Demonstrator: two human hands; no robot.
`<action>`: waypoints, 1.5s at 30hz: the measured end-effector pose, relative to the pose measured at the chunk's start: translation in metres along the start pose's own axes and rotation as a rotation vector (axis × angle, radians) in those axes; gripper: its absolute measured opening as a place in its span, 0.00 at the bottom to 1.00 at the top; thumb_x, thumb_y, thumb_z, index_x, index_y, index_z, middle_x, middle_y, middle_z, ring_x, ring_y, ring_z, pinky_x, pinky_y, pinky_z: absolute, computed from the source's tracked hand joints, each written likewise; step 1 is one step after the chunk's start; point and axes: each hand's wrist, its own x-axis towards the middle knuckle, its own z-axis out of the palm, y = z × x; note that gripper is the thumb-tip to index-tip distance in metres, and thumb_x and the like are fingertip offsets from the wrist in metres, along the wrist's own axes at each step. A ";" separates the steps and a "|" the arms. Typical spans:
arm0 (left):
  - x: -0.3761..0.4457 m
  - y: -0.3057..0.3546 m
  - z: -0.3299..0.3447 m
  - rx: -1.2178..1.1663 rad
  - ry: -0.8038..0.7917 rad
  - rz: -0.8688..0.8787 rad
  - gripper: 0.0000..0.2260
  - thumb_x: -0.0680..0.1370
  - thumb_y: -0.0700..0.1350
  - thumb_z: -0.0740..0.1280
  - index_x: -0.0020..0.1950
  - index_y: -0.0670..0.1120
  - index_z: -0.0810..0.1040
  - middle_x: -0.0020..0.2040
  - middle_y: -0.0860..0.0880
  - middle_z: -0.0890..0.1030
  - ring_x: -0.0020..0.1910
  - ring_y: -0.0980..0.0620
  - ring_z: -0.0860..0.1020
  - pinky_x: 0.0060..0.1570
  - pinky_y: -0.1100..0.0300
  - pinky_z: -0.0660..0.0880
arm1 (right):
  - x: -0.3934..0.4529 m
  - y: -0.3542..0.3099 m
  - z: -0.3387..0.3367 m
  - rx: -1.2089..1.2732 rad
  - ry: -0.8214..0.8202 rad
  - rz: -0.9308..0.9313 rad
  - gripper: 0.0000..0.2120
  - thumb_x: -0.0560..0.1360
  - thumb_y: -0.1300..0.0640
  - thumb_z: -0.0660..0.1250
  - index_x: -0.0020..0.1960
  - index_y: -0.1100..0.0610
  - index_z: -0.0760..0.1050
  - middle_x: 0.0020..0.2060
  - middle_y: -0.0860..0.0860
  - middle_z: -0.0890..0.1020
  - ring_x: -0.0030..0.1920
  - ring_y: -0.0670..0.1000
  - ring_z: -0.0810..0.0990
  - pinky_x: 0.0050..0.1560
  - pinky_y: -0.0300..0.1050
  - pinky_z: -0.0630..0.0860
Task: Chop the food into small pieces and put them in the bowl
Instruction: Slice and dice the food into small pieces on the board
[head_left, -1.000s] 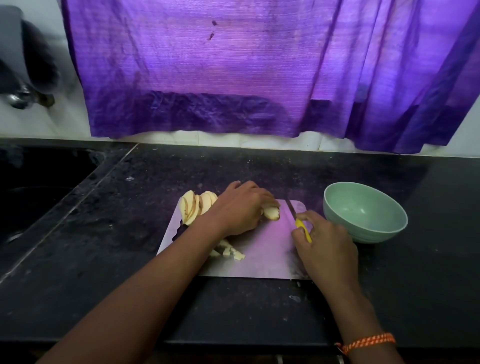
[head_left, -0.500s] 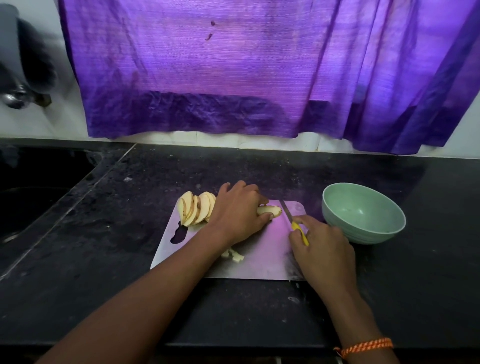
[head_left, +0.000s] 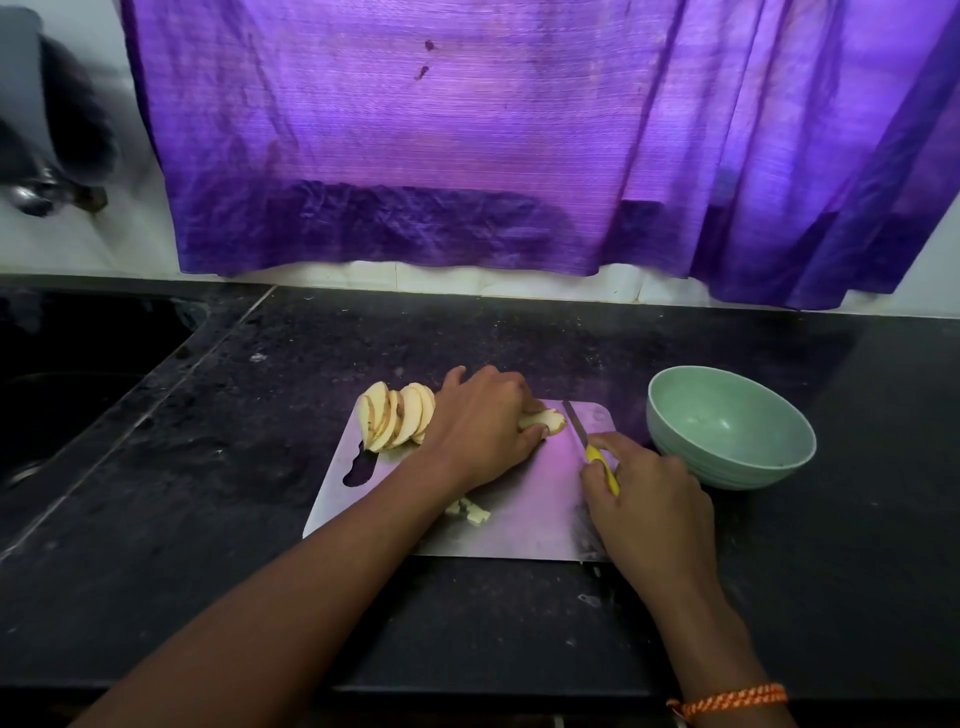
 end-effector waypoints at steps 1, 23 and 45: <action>0.000 0.000 0.001 -0.001 -0.003 0.001 0.18 0.82 0.61 0.68 0.68 0.56 0.84 0.63 0.56 0.82 0.64 0.51 0.76 0.72 0.39 0.66 | 0.000 0.000 0.000 -0.003 -0.002 -0.002 0.17 0.80 0.46 0.59 0.66 0.44 0.76 0.43 0.55 0.82 0.44 0.61 0.79 0.40 0.51 0.71; 0.004 0.000 0.006 -0.014 -0.013 0.022 0.19 0.83 0.60 0.68 0.71 0.54 0.81 0.64 0.53 0.78 0.63 0.50 0.74 0.67 0.45 0.71 | -0.001 0.000 0.001 0.003 -0.014 -0.014 0.18 0.80 0.44 0.58 0.67 0.43 0.75 0.42 0.53 0.82 0.43 0.59 0.79 0.41 0.51 0.77; 0.012 -0.001 0.002 -0.051 0.138 -0.028 0.06 0.82 0.49 0.70 0.55 0.54 0.87 0.46 0.55 0.87 0.44 0.54 0.82 0.46 0.52 0.82 | -0.001 -0.002 0.000 0.005 -0.015 -0.016 0.16 0.80 0.45 0.58 0.65 0.44 0.75 0.41 0.53 0.81 0.40 0.58 0.77 0.39 0.49 0.72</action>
